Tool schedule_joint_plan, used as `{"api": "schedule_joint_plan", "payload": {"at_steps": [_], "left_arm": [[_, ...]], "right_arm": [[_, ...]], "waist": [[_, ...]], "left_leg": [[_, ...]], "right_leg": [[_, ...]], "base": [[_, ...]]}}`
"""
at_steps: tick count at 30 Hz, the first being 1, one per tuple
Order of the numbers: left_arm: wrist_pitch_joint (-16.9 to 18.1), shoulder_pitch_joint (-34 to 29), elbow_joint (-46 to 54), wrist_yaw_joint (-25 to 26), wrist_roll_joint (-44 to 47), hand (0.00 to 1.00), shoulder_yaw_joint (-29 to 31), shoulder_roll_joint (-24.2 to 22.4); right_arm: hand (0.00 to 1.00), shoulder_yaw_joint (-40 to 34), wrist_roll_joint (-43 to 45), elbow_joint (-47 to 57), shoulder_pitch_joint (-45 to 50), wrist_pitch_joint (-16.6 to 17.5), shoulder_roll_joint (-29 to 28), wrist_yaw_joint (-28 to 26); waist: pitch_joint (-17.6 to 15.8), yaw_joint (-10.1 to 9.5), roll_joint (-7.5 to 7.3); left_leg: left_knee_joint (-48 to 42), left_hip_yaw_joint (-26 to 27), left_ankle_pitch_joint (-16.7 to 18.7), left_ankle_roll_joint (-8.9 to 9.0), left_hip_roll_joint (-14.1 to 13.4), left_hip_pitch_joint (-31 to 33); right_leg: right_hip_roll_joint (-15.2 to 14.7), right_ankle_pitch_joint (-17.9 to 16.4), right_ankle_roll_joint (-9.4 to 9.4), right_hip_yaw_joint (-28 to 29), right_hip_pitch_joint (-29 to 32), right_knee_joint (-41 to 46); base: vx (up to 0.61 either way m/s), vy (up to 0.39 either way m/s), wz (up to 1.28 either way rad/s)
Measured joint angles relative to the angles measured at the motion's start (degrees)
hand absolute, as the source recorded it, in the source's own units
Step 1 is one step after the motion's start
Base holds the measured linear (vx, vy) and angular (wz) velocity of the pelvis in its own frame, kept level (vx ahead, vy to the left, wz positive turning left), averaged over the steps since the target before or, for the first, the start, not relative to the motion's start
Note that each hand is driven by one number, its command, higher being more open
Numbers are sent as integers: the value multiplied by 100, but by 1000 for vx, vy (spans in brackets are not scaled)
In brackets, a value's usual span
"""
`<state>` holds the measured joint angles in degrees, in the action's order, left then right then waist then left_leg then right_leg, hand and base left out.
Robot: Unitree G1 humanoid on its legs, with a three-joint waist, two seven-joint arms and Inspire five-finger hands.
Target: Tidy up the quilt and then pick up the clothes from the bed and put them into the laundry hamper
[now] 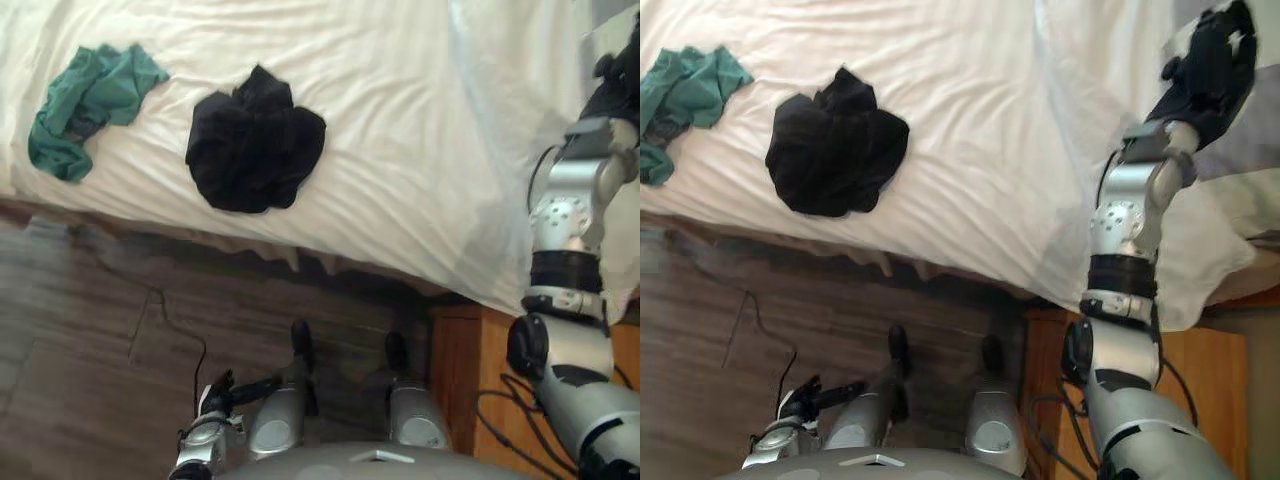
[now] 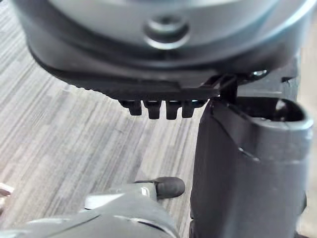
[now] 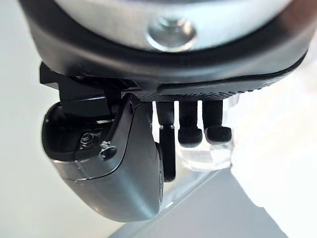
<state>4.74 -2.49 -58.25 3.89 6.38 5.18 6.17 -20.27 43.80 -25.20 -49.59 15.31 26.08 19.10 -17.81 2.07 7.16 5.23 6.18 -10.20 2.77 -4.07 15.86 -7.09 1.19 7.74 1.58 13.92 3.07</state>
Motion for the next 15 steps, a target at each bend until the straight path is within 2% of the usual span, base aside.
{"api": "schedule_joint_plan", "payload": {"at_steps": [1, 4, 6, 11, 14, 15], "left_arm": [[36, 1, 59, -29, 3, 100, -29, -6], [234, 5, 323, -85, 19, 100, -245, -50], [297, 5, 409, -102, 31, 100, -246, -86], [399, 5, 505, -167, 53, 100, -95, -123], [380, 5, 474, -171, 57, 100, 47, -215], [355, 14, 425, -163, 64, 100, 214, -280]], "right_arm": [[0, -2, 6, -93, -98, 0, 103, 1], [0, -118, 163, -768, -690, -1, 736, -2], [0, -366, 228, -1028, -874, -5, 964, -10], [0, -546, 495, -703, -726, -3, 991, -469], [0, -917, 719, -12, -149, 107, 362, -594], [0, -1016, 743, 268, 203, 250, -108, -655]], "waist": [[-77, -8, 50], [-363, -3, 372], [-483, -19, 492], [-511, -57, 510], [-511, -65, 444], [-496, -72, 345]], "left_leg": [[-1, -4, -20, -11, 18, 49], [0, 19, -96, -76, 127, 419], [0, 105, -111, -80, 167, 613], [1, 519, -66, -37, 197, 867], [0, 859, 103, -41, 154, 794], [0, 984, 138, -44, 154, 692]], "right_leg": [[-17, 8, 10, 0, 44, 3], [-123, 24, 41, 45, 492, 150], [-162, 34, 60, 142, 759, 219], [-194, -12, 116, 477, 1290, 475], [-198, -45, 143, 579, 1288, 497], [-215, -57, 158, 668, 1248, 498]], "base": [[-9, 37, 4], [-10, 45, 1], [5, 50, -15], [32, 15, -24], [46, 22, -18], [92, 21, -32]]}}
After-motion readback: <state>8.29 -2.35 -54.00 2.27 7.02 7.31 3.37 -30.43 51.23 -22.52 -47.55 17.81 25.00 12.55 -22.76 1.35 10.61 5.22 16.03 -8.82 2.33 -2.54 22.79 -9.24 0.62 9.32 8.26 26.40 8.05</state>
